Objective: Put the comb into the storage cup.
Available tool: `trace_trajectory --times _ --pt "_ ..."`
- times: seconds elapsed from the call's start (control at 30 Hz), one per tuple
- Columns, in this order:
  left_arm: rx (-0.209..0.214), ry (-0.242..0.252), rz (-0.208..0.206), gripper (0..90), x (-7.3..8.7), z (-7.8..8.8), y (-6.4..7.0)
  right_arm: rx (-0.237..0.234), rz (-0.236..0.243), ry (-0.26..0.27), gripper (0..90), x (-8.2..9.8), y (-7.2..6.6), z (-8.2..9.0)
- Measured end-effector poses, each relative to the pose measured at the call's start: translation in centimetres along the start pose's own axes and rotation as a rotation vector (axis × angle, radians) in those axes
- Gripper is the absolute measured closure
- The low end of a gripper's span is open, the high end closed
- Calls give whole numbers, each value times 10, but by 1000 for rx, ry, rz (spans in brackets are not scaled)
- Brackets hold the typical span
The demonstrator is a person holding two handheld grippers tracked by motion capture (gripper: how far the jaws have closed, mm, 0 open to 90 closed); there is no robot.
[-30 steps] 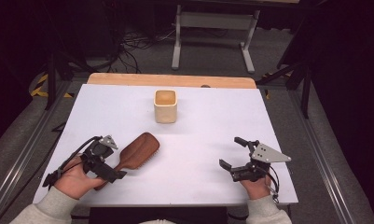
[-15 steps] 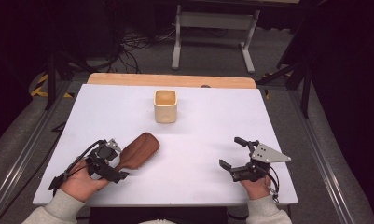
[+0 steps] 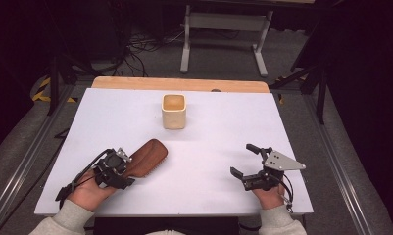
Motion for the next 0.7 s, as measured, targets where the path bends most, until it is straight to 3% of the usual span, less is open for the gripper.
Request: trace_trajectory --times 0.23,0.7 --pt "-4 0 2 698 -1 1 2 -1 2 -1 18 0 0 0" --pt "-14 5 -26 728 1 2 3 -1 1 -4 19 0 0 0"
Point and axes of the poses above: each handheld gripper's, and its own axes: z roughly backward along the jaws, x roughly out of its underside, y roughly to its right, the point moved 5 cm from there along -z, roughly forward along the jaws, and after that the axes turned 8 degrees about -y, right-handed, at the moved point
